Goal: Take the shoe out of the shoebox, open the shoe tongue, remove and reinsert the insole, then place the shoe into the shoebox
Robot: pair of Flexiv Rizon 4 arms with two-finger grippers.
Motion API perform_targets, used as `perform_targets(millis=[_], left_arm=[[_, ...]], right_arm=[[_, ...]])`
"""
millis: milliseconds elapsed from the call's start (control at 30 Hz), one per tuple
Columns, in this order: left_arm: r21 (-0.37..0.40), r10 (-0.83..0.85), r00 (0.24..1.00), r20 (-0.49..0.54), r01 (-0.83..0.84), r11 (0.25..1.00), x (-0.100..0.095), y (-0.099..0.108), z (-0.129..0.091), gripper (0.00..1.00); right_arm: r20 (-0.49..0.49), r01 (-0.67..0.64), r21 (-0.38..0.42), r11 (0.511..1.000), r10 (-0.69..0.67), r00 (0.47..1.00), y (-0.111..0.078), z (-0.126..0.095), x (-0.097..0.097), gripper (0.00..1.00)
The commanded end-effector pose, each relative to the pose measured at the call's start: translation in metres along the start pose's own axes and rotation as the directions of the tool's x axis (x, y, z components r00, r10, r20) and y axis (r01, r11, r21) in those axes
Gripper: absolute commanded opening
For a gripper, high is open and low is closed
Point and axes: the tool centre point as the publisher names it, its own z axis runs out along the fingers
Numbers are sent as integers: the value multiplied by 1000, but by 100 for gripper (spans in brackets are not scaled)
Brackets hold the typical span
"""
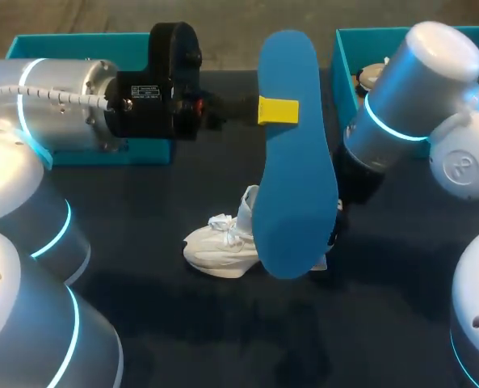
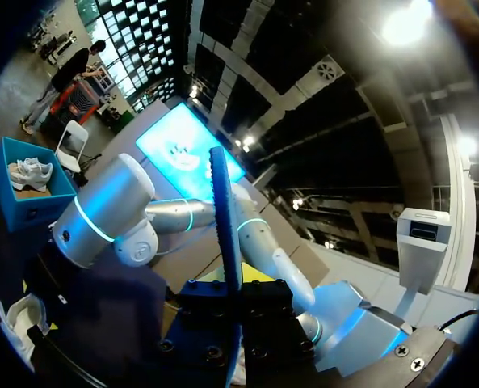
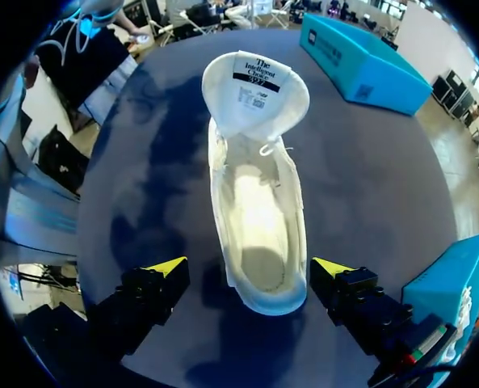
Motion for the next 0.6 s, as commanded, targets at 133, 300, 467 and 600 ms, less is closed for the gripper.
perform_targets(millis=[133, 300, 467, 600], left_arm=[[3, 0, 1000, 2, 0, 1000, 0, 3, 0, 0], [3, 0, 1000, 2, 0, 1000, 0, 3, 0, 0], [3, 0, 1000, 2, 0, 1000, 0, 3, 0, 0], [3, 0, 1000, 2, 0, 1000, 0, 3, 0, 0]], right_arm=[[28, 9, 81, 997, -11, 1000, 7, -8, -1, 100], [27, 6, 79, 997, -8, 1000, 8, -8, -8, 100], [32, 22, 92, 996, -25, 999, 11, -10, -11, 100], [26, 22, 96, 995, -25, 999, 12, -11, -12, 100]])
